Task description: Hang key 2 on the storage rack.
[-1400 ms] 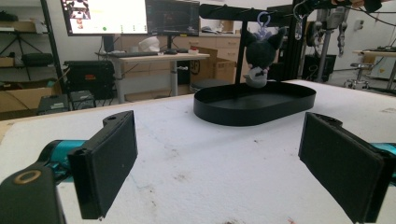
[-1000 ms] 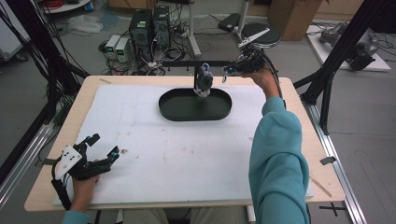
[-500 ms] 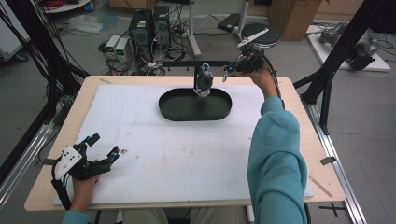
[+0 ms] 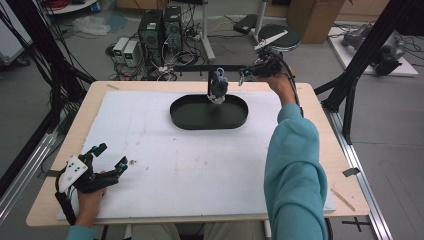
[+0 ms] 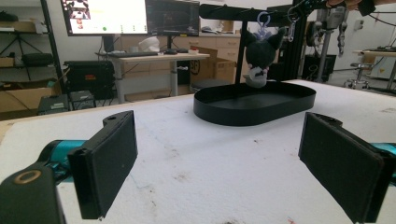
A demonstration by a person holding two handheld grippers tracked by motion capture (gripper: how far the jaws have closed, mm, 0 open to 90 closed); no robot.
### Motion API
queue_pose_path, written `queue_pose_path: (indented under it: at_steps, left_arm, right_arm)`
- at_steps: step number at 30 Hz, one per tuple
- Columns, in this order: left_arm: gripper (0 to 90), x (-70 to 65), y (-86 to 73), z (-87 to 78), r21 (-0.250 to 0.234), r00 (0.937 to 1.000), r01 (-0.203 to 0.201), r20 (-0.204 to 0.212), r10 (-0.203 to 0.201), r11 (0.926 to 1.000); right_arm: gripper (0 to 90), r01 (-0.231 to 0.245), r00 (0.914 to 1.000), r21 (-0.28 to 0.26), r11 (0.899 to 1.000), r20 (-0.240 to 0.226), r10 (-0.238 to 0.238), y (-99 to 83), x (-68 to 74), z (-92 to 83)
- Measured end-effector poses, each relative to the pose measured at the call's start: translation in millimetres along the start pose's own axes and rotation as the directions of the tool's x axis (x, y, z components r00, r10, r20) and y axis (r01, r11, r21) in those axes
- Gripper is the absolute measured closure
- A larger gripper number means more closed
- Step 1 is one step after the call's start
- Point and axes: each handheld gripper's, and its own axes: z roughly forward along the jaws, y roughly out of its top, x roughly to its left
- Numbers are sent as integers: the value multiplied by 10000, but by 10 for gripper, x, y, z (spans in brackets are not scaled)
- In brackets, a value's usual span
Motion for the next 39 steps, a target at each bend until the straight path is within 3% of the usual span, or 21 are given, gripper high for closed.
queue_pose_path:
  at_steps: [9,18,29,32,35,38,39]
  left_arm:
    - [121,-1,0,-1,0,10000,-9,5,9,10000]
    - [121,0,1,-2,29,10000,-12,1,12,10000]
    - [121,-4,-2,2,-13,10000,18,-10,-18,10000]
    - [121,-4,-1,0,-6,10000,19,-5,-19,10000]
    - [121,-1,1,-3,13,10000,2,2,-2,10000]
    - [121,-1,0,-1,-14,10000,0,-2,0,10000]
    - [121,3,-1,-3,-5,10000,14,1,-14,10000]
  right_arm:
    - [887,-44,9989,-66,10000,462,47,12,3,47]
    - [874,-63,9989,-87,9999,465,67,3,-9,64]
    - [788,-186,9981,-317,9993,580,204,-8,-28,10]
    - [658,-228,9976,-448,9987,647,256,-8,-19,-14]
    - [382,-332,9935,-547,9980,1070,389,-5,24,-51]
    - [116,-702,9916,-963,9929,1016,799,13,82,-135]
    - [81,-669,9917,-1132,9913,1019,786,18,93,-165]
